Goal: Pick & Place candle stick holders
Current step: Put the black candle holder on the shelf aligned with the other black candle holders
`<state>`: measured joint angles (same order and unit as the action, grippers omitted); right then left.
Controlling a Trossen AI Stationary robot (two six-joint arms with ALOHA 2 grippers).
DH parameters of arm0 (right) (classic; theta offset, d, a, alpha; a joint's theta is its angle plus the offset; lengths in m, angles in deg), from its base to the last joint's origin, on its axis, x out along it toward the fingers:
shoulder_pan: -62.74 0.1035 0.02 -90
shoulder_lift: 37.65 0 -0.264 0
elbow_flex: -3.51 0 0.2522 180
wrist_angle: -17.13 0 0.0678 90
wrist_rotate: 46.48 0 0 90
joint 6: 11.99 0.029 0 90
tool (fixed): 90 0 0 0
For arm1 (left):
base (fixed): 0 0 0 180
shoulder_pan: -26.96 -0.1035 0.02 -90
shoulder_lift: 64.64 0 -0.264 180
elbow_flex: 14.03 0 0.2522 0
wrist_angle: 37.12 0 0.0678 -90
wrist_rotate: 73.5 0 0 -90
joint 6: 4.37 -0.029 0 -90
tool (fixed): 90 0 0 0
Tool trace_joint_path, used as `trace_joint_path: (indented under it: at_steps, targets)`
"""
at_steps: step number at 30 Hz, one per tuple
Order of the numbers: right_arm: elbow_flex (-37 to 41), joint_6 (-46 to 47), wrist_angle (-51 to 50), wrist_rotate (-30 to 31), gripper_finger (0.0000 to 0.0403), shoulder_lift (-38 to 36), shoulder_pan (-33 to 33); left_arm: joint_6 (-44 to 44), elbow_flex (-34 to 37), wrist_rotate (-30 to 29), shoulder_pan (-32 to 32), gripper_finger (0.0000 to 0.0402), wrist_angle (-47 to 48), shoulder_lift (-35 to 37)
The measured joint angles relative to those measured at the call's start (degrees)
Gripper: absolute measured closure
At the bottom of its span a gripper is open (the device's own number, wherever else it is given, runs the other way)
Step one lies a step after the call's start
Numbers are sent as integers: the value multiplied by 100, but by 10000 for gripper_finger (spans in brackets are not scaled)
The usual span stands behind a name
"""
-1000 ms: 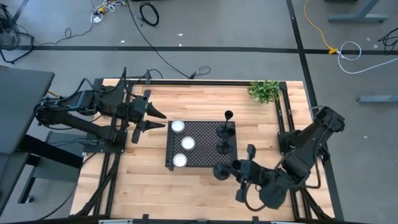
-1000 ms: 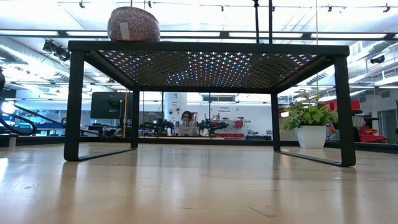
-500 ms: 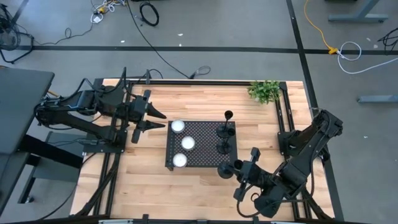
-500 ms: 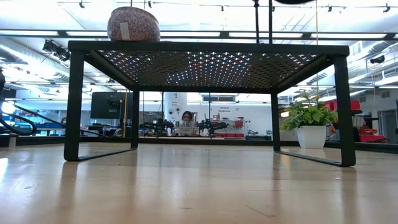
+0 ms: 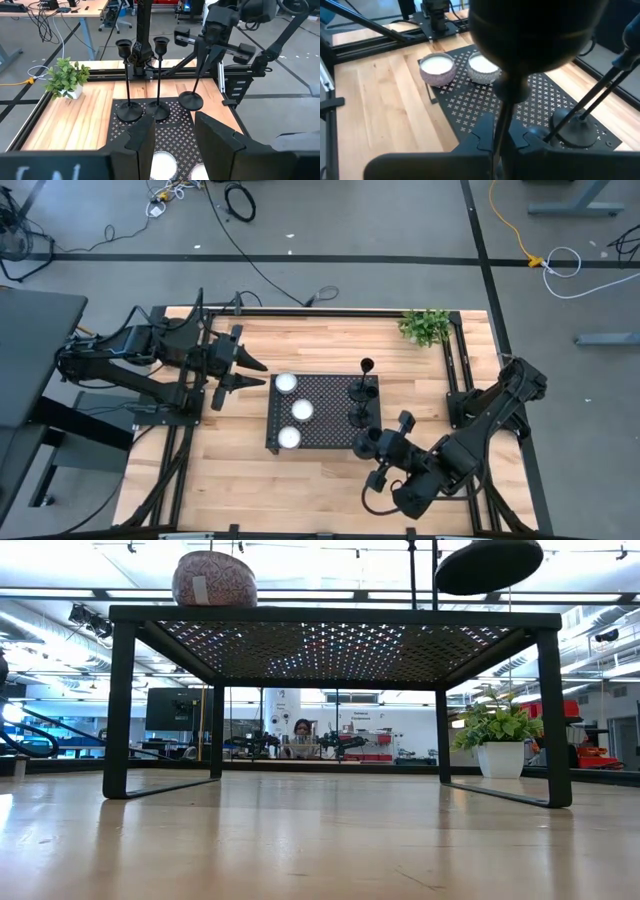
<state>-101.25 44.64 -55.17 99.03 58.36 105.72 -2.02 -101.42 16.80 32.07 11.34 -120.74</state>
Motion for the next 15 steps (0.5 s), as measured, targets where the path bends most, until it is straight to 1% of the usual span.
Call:
trace_joint_path:
  at_steps: [3, 7, 9, 15]
  targets:
    - [51, 33, -4, -2, 402, 0, -60, 0, 0, 0, 0, 262, 1, 0]
    - [406, 302, 1, -146, 402, 2, -171, 0, 0, 0, 0, 262, 40, 0]
    - [495, 447, 36, -115, 402, -28, -206, 0, 0, 0, 0, 262, 42, 0]
    - [512, 318, 85, -113, 403, -57, -242, -2, 0, 0, 0, 262, 46, 0]
